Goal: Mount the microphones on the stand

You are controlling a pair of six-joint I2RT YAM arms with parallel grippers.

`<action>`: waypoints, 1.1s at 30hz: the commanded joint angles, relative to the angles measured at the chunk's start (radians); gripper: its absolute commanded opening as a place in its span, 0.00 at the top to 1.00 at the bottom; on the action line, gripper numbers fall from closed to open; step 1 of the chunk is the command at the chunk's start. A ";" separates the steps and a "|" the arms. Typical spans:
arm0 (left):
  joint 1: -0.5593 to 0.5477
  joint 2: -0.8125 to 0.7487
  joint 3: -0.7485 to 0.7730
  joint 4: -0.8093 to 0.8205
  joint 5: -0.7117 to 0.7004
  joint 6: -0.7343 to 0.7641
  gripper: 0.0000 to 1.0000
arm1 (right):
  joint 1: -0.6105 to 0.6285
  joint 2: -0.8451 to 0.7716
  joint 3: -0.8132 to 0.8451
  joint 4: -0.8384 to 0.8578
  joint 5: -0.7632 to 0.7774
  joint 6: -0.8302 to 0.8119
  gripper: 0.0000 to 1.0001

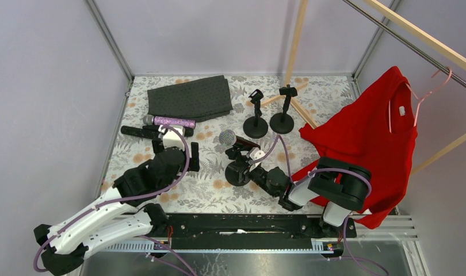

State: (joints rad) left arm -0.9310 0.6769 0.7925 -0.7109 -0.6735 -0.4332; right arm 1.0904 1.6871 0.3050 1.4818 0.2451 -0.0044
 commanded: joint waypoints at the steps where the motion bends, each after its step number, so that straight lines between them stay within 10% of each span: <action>1: -0.002 0.011 0.019 0.041 -0.019 0.018 0.01 | 0.008 0.009 0.048 0.231 0.027 -0.050 0.42; 23: -0.003 0.032 0.013 0.054 -0.007 0.032 0.01 | 0.006 -0.066 -0.022 0.230 0.206 -0.199 1.00; 33: -0.003 0.052 0.013 0.057 -0.003 0.039 0.01 | -0.148 -0.216 -0.134 0.168 0.257 -0.214 1.00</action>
State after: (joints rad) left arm -0.9310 0.7307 0.7925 -0.6868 -0.6735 -0.4103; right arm 1.0409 1.5646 0.2100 1.5089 0.4282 -0.1795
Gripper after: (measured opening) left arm 0.987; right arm 0.362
